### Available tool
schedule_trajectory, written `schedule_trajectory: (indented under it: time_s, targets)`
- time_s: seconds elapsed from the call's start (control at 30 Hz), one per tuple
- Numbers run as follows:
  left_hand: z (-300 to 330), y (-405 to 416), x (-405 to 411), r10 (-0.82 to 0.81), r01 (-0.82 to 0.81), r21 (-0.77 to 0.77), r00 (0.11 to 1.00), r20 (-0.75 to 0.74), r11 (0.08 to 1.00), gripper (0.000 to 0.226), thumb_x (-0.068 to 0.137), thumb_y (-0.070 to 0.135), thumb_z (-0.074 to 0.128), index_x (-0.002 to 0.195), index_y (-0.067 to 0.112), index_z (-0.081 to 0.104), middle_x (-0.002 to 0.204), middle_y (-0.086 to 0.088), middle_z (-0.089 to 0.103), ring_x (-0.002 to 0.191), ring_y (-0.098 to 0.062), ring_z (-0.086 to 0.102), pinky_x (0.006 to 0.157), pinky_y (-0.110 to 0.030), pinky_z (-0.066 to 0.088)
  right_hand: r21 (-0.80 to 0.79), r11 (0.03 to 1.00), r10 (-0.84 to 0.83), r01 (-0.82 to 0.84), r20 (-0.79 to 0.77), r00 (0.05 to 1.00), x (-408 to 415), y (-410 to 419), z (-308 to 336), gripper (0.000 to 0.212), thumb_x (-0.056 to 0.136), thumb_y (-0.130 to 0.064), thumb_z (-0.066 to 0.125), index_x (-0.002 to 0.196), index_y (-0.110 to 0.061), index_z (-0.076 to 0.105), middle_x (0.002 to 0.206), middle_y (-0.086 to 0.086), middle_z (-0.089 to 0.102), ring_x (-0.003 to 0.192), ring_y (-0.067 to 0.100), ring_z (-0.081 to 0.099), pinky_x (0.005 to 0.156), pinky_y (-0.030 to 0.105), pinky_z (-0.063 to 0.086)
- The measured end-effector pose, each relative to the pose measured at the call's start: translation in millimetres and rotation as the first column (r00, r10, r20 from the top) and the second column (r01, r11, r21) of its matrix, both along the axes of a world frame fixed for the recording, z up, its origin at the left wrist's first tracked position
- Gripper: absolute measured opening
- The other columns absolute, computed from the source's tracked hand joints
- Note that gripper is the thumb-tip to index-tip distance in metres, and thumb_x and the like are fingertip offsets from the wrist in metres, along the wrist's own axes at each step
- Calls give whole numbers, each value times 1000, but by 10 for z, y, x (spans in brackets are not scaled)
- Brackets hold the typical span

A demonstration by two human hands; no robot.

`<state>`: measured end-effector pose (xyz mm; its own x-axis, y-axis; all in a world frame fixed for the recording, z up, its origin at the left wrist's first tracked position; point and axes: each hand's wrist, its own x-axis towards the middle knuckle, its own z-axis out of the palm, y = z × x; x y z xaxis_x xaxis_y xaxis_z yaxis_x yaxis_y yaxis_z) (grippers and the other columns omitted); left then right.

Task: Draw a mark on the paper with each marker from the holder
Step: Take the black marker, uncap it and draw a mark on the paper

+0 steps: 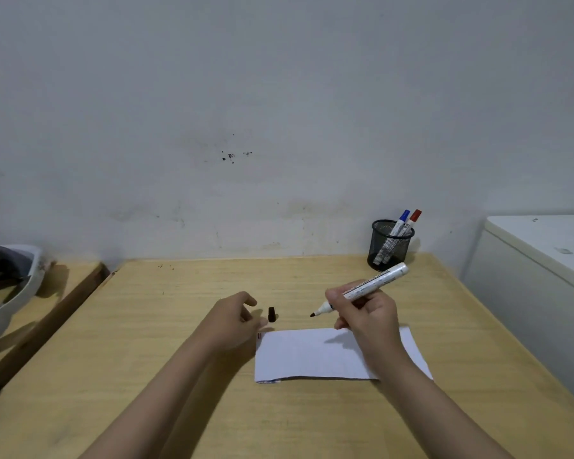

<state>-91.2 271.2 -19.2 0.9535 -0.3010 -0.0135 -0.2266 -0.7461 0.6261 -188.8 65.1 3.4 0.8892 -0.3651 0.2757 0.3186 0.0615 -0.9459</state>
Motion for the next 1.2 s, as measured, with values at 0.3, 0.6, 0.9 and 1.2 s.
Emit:
schedule_trajectory:
  time_s: [0.3, 0.6, 0.9, 1.2]
  targets:
    - [-254, 279, -310, -23, 32, -118, 996, 81, 993, 43, 53, 53, 70, 89, 30, 62, 91, 11, 59, 81, -4, 57, 81, -31, 51, -40, 988, 132, -149, -274, 953, 405, 566, -146, 25, 79, -26, 73, 73, -8, 58, 54, 6, 61, 39, 18, 51, 43, 27, 42]
    - [-373, 287, -265, -28, 51, -199, 993, 114, 979, 34, 53, 52, 71, 82, 33, 69, 83, 7, 54, 74, -3, 52, 71, -25, 39, -155, 986, 17, -68, -314, 949, 471, 646, -482, 34, 80, -19, 71, 66, 5, 52, 46, 6, 60, 40, 17, 54, 40, 26, 42]
    - [-344, 291, -259, -68, 85, -147, 991, 116, 986, 30, 60, 48, 71, 88, 38, 70, 90, 8, 54, 84, -3, 54, 83, -34, 46, -230, 968, 22, -99, -316, 949, 508, 644, -531, 30, 81, -19, 70, 62, -2, 54, 53, 14, 60, 42, 12, 57, 39, 25, 43]
    - [-359, 287, -257, -64, 81, -115, 988, 139, 990, 32, 60, 51, 67, 88, 37, 71, 91, 8, 55, 86, -3, 54, 84, -39, 47, -283, 951, 28, -126, -328, 944, 535, 654, -554, 31, 80, -22, 71, 69, 3, 57, 57, 12, 64, 45, 9, 59, 40, 25, 44]
